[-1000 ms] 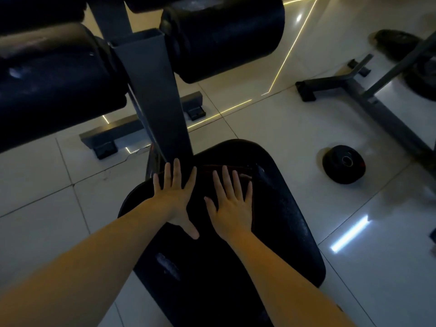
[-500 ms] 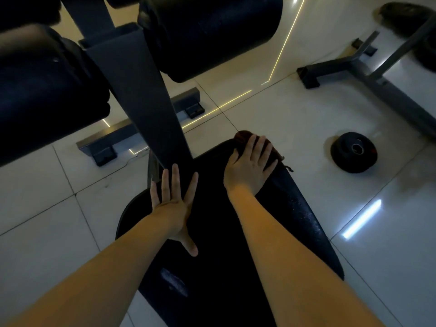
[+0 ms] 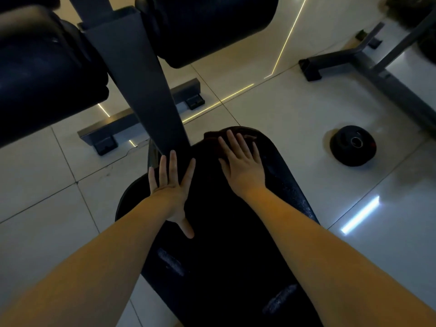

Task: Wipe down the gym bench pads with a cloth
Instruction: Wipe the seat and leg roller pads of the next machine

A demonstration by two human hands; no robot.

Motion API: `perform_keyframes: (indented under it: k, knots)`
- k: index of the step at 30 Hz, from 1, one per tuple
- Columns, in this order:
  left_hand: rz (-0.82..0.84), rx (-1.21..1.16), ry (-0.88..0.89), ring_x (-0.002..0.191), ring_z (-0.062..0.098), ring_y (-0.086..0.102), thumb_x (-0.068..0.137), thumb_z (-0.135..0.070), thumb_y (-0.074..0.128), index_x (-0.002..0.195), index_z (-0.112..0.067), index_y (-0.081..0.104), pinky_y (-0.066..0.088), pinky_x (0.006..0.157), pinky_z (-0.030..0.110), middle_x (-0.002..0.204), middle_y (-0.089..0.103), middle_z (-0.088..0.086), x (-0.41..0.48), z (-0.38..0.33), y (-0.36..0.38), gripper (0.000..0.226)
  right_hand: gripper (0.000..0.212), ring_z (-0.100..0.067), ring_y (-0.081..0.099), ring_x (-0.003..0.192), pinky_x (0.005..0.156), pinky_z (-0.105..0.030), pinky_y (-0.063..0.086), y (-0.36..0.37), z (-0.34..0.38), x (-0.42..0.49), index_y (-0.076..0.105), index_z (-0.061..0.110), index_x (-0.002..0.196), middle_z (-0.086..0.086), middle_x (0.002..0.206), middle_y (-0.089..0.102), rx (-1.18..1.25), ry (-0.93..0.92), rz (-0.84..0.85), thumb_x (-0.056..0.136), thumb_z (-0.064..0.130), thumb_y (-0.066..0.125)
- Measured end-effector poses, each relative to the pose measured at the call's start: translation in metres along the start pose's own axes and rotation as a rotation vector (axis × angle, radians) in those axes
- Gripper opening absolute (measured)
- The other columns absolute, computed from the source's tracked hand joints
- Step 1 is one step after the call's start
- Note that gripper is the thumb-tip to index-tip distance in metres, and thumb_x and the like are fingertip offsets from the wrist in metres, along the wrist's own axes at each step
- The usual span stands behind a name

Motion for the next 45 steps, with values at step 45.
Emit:
perform_keyframes:
  k: [45]
  knots:
    - [-0.108,-0.217,-0.115,0.130,0.051,-0.038,0.054,-0.055,0.089,0.137,-0.010,-0.040,-0.008,0.105,0.072,0.139,-0.050,0.023,0.002,-0.059,0.000,0.160,0.057,-0.014,-0.014,0.147,0.120,-0.043,-0.008,0.005,-0.069,-0.069,-0.004,0.035,0.152,0.008,0.162,-0.009,-0.047,-0.108,0.045,0.100,0.047,0.018]
Point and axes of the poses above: each hand's wrist, its own x-axis towards the middle knuckle, its own y-axis out of the palm, z = x × y, the point moved 5 cm from there along x, towards the middle knuckle
